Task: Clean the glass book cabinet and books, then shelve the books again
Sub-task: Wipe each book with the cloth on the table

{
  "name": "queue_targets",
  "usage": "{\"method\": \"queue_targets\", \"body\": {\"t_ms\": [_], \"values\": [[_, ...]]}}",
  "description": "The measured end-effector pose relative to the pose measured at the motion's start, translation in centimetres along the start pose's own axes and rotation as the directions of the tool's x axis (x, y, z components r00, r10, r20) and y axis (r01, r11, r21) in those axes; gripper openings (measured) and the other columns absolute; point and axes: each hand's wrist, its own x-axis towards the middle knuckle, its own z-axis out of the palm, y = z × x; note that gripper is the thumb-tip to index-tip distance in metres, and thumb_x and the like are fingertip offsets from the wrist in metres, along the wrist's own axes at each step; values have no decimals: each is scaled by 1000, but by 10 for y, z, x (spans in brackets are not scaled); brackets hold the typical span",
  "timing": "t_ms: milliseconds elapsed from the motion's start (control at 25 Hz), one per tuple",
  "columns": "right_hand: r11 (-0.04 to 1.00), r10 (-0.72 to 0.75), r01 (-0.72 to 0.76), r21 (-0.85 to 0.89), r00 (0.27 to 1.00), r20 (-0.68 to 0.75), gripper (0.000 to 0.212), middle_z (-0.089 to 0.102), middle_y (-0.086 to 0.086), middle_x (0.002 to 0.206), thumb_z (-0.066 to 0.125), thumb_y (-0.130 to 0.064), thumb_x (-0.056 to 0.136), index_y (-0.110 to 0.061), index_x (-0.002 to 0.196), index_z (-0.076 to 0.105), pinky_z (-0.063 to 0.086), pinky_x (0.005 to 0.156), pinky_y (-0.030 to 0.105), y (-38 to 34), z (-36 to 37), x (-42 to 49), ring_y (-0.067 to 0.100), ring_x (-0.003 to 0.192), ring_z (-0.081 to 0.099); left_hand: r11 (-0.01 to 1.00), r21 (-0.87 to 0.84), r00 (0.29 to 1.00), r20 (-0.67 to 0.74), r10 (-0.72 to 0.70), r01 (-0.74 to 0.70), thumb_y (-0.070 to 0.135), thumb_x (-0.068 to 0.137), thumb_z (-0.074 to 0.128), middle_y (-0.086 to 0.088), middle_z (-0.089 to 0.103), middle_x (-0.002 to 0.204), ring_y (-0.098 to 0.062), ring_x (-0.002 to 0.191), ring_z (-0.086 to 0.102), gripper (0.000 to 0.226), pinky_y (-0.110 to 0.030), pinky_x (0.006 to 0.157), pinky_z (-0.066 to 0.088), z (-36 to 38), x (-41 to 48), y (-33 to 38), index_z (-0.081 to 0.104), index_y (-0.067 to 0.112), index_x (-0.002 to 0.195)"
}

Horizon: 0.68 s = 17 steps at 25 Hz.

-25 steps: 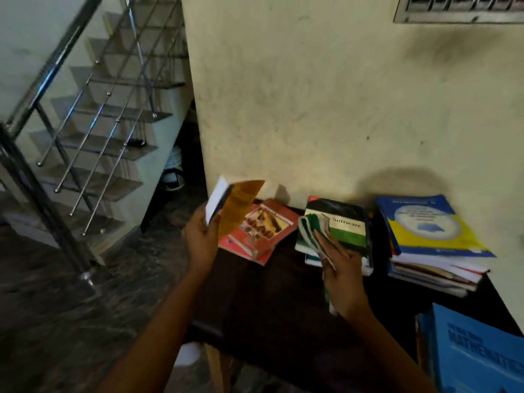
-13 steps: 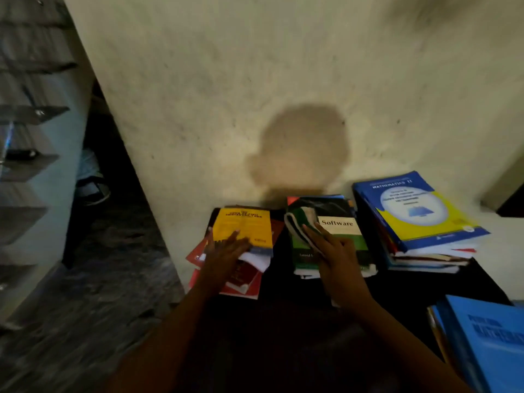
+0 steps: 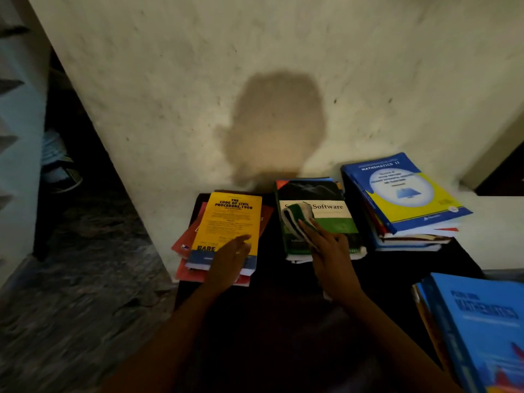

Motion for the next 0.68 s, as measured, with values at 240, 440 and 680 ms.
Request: {"method": "queue_targets", "body": {"t_ms": [240,440,680], "values": [[996,74,-76,-37,995,-63,59,47,5,140,43,2,82,-27,134,45,22,84,16,45,-26,-26,37,110,49,804,-368,882,125,-454,466,45,90,56,-9,50,126,-29,108,53,54,-37,72,51,88,20,72,42,11,131],[994,109,-109,10,991,-83,62,39,-2,145,46,6,88,-31,137,33,20,90,16,57,-48,-48,26,113,37,881,-330,919,-85,-386,339,25,92,59,-15,62,97,-23,74,60,38,-36,68,54,104,13,55,59,-4,117],[998,26,-19,65,993,-119,68,45,5,141,49,12,83,-29,134,28,18,87,11,70,-66,-67,28,102,39,832,-521,940,-149,-306,188,15,97,48,-10,56,117,-25,104,57,31,-36,80,54,98,-45,77,47,5,127]]}}
